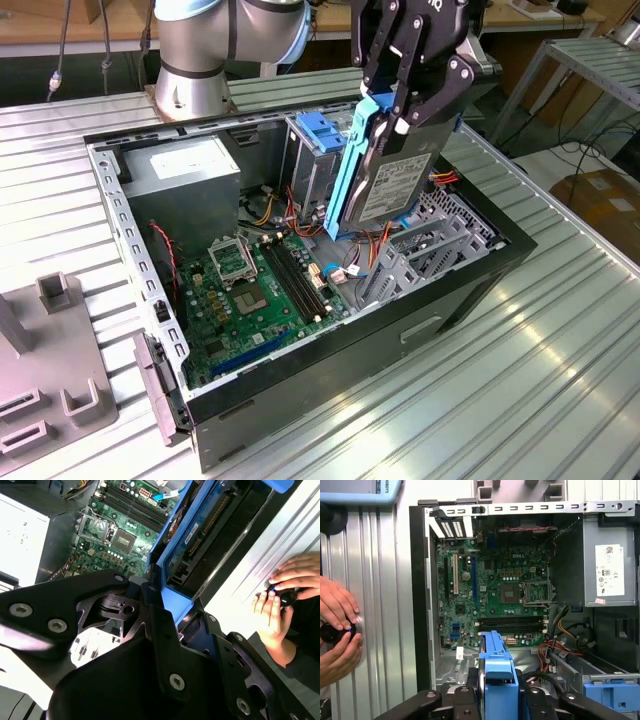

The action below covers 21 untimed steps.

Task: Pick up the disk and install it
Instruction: 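Insert the disk into the insertion slot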

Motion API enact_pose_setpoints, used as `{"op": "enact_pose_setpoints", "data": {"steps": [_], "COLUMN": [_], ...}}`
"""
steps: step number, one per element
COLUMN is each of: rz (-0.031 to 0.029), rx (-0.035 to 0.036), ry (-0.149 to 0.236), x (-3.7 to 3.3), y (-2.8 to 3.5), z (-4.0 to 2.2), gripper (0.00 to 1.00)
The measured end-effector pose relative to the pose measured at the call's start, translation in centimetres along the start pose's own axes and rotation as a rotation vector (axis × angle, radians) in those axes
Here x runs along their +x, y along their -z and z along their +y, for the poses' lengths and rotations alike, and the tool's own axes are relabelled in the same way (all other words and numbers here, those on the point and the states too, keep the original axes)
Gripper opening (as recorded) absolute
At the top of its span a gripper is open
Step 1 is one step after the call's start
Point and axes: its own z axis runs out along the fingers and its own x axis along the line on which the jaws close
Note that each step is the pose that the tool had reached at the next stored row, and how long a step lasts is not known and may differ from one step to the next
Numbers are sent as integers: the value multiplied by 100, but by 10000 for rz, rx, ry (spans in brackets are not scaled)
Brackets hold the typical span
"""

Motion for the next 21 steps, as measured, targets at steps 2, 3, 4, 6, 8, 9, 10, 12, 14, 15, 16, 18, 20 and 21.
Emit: {"op": "enact_pose_setpoints", "data": {"steps": [2,3,4,6,8,9,10,12,14,15,16,18,20,21], "rz": [0,0,0,1,4,4,7,12,21,24,28,38,51,56], "rx": [0,0,-1,-2,-2,-2,-2,-1,-1,-2,-1,-1,-1,-1], "ry": [-34,-54,-71,-108,-134,-145,-157,-181,-201,-210,-220,-247,-277,-289], "x": [12,19,25,31,33,33,33,33,32,31,31,30,29,28], "y": [-3,-5,-7,-14,-18,-21,-24,-29,-32,-33,-35,-39,-44,-46], "z": [-11,-19,-27,-54,-82,-97,-115,-153,-184,-199,-214,-248,-290,-305], "gripper": [37,37,37,37,37,37,37,37,37,37,37,37,37,37]}}
